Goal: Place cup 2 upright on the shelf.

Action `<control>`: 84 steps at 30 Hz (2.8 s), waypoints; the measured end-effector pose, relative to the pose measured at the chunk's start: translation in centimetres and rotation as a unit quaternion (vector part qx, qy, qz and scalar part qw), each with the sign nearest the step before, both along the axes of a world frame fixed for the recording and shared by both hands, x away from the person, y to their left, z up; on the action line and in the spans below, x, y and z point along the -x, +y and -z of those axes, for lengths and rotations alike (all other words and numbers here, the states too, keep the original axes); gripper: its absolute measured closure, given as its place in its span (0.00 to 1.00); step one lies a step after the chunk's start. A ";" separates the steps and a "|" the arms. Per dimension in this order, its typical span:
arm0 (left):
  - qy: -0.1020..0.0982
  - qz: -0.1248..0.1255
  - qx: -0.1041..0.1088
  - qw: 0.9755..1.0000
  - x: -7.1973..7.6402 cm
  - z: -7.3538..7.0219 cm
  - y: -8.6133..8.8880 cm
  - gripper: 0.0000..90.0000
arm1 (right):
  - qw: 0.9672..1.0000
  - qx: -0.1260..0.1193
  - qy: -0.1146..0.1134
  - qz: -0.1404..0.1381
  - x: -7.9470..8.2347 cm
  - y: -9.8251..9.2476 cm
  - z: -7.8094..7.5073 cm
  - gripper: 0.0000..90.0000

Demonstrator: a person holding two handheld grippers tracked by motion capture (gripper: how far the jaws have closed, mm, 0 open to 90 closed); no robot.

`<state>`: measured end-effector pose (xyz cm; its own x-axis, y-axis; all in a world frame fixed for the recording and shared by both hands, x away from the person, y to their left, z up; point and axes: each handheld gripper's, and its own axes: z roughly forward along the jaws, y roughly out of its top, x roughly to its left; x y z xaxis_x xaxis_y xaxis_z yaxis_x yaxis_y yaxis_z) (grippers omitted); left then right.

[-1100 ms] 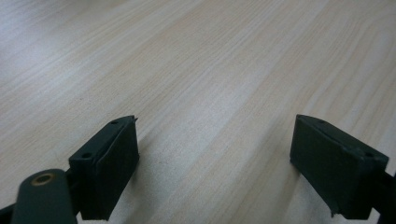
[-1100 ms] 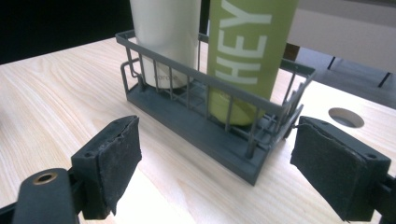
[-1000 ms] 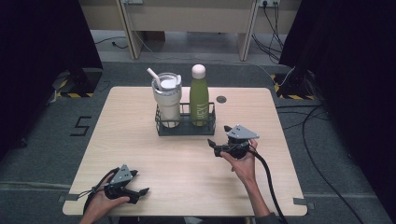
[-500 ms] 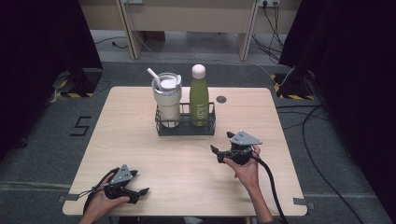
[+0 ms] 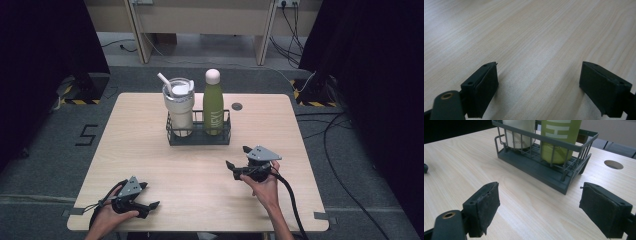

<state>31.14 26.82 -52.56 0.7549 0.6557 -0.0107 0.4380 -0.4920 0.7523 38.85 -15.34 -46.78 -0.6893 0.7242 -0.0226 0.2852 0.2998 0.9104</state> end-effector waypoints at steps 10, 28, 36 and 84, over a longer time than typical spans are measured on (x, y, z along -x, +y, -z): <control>0.000 0.000 0.000 1.000 0.0 0.0 0.0 0.16 | 1.000 -0.008 0.000 -0.004 1.1 -0.3 0.0 0.17; -0.001 -0.001 0.000 1.000 0.1 0.0 0.0 0.16 | 1.000 0.001 0.013 -0.005 2.6 -0.7 1.2 0.17; -0.001 -0.001 0.000 1.000 0.1 0.0 0.1 0.16 | 1.000 0.011 0.026 -0.004 3.3 -0.9 2.0 0.17; 0.000 0.000 -0.001 1.000 0.1 0.0 0.1 0.16 | 0.990 0.099 0.095 0.017 6.6 -2.6 4.7 0.17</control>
<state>31.02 26.92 -52.56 0.7543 0.6565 -0.0100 0.4386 -0.4925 0.7517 32.24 -17.92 -51.43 -0.6692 0.7420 -0.0384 0.4595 0.4539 0.7634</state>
